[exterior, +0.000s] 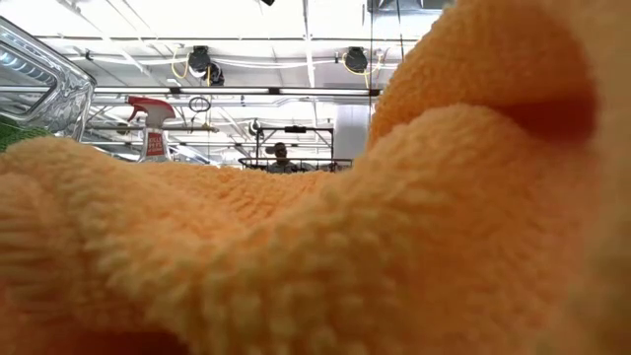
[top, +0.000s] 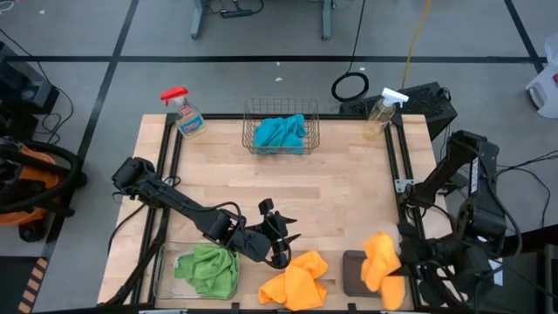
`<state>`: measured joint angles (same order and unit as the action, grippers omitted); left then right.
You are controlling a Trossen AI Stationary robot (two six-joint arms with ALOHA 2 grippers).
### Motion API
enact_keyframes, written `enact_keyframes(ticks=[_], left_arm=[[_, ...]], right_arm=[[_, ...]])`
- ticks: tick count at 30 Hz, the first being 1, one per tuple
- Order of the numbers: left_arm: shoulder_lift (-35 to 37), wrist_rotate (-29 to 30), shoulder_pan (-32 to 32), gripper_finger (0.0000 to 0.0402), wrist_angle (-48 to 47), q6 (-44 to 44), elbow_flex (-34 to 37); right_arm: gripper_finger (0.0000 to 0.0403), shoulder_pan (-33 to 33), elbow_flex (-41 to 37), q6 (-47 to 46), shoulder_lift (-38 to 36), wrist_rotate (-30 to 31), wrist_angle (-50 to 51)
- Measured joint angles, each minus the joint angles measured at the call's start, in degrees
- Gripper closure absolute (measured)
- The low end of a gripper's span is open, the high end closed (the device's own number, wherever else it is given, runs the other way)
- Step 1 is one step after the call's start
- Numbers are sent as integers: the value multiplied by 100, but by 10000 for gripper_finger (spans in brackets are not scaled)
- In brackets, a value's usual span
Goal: Sort microfiber towel by color & place in baskets
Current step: Put the top yellow microfiber cloth into the black bin
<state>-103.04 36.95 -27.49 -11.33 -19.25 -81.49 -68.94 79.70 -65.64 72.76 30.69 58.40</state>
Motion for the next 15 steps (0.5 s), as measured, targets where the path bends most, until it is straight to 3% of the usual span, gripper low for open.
enact_keyframes(ticks=[5,15], left_arm=[[0,0,2,210,3,-53,2],[0,-2,2,210,4,-294,2]], right_arm=[[402,-136,0,-874,279,-309,185],[399,-113,0,-1154,801,-866,174]])
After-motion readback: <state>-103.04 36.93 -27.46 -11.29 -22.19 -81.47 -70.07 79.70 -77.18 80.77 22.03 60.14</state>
